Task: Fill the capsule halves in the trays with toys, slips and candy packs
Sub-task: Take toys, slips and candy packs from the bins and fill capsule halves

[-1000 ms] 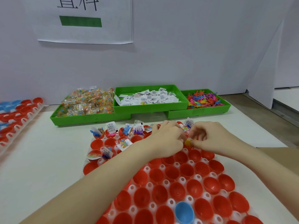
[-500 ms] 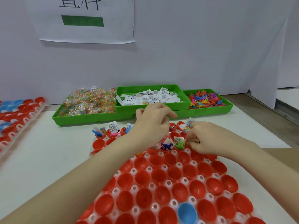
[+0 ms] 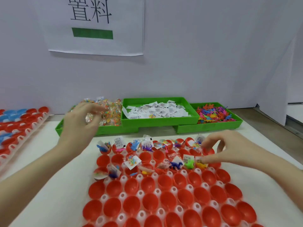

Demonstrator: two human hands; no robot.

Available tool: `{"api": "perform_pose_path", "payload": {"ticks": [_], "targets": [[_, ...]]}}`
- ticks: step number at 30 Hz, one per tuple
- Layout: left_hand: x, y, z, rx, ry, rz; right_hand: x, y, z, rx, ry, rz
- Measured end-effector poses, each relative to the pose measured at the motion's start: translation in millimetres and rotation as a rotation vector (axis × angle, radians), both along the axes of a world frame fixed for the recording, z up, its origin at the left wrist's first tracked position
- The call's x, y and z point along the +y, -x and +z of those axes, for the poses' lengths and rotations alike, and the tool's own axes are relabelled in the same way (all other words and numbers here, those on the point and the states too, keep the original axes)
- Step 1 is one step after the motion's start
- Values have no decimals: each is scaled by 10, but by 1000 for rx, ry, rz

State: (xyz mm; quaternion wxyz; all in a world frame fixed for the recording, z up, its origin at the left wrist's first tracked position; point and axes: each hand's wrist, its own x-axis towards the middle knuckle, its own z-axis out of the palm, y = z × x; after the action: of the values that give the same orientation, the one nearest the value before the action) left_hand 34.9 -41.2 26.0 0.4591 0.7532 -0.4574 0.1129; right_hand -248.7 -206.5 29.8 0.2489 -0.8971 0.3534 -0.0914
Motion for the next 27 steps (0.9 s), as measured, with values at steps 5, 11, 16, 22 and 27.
{"api": "perform_pose_path", "payload": {"ticks": [5, 11, 16, 22, 27], "targets": [[17, -683, -180, 75, -367, 191, -673, -138, 79, -441, -20, -375], [-209, -940, -319, -84, -705, 297, -1346, -499, -291, 180, 156, -403], [-311, -1012, -351, 30, -452, 341, -1482, -594, -411, 144, 187, -472], [-226, -1086, -359, -7, -313, 345, -1486, -500, -374, -79, 258, -549], [-210, -1049, -349, 85, -152, 280, -1458, -521, -300, -80, 454, -718]]}}
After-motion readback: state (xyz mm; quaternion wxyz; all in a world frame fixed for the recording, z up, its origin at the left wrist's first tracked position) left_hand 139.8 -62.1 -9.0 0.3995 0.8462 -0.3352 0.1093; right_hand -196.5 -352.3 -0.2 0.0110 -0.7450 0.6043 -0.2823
